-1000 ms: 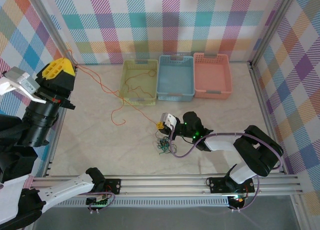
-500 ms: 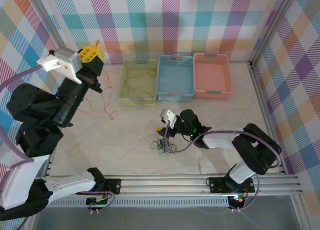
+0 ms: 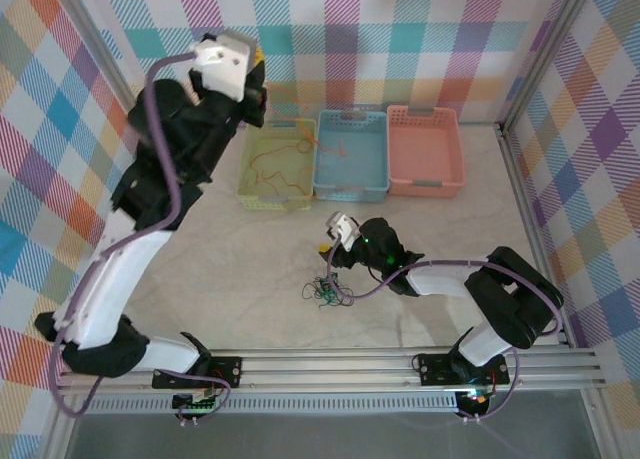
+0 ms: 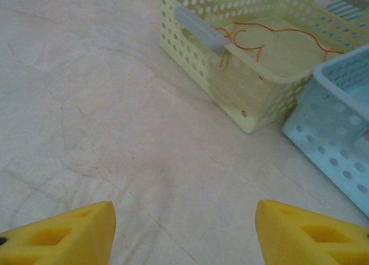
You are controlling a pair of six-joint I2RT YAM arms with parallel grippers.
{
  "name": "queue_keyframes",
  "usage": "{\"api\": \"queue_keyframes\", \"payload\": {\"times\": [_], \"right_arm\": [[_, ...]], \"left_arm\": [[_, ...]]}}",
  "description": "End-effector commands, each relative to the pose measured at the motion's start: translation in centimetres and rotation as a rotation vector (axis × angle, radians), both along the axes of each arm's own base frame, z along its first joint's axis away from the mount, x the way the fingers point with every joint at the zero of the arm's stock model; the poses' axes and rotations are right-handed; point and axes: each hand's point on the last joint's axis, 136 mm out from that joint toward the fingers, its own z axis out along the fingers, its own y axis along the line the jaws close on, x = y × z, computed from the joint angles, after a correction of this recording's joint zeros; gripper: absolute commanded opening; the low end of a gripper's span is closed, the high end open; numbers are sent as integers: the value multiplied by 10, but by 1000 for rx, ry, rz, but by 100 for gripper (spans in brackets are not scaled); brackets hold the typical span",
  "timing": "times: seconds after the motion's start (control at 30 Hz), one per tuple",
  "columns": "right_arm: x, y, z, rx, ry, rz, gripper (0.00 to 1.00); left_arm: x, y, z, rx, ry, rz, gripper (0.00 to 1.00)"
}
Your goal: Untangle the cables
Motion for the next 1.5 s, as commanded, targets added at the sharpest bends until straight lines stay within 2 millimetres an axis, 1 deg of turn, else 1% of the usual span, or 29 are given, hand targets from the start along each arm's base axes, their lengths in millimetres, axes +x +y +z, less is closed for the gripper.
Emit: {"api": "queue_keyframes", "payload": {"times": [0.0,0.1,0.17,0.33,0.5,0.57,0.7,0.83,0.9,0.93,1.0,1.03,1.13,1.2,1.27,1.37,1.47], "right_arm": [[5,-10,6,17,-5,-53,65],[11,-14,6,17,6,-76,64],[9,-12,6,25,12,-63,64],[8,-9,5,22,23,-46,63],[8,-6,5,24,32,-36,63],[7,-6,4,24,39,-29,60],[6,-4,4,27,45,-17,59],[7,-6,3,23,45,-26,61],[7,-6,2,22,48,-26,61],[7,-6,2,21,51,-27,61],[8,-6,2,24,52,-28,61],[8,-6,2,25,52,-27,61],[8,-6,2,25,55,-28,61],[8,-6,2,27,56,-27,61],[8,-6,2,27,59,-26,61],[8,-6,2,27,61,-27,61],[8,-5,2,28,64,-23,61]], "left_arm": [[27,-5,-9,-8,50,-19,0],[65,-1,-19,-40,102,0,0],[91,3,-30,-69,138,7,0],[146,12,-56,-100,181,49,0],[197,15,-96,-117,268,55,0],[213,13,-115,-110,294,40,0],[244,20,-161,-123,381,68,0],[272,34,-224,-156,489,139,0],[278,40,-250,-144,508,175,0],[280,43,-256,-142,497,193,0],[280,50,-275,-139,506,229,0],[280,54,-280,-142,513,243,0],[277,71,-290,-187,534,297,0],[274,82,-285,-217,533,311,0],[270,91,-270,-233,519,314,0],[260,98,-238,-243,490,296,0],[250,104,-211,-260,465,286,0]]}}
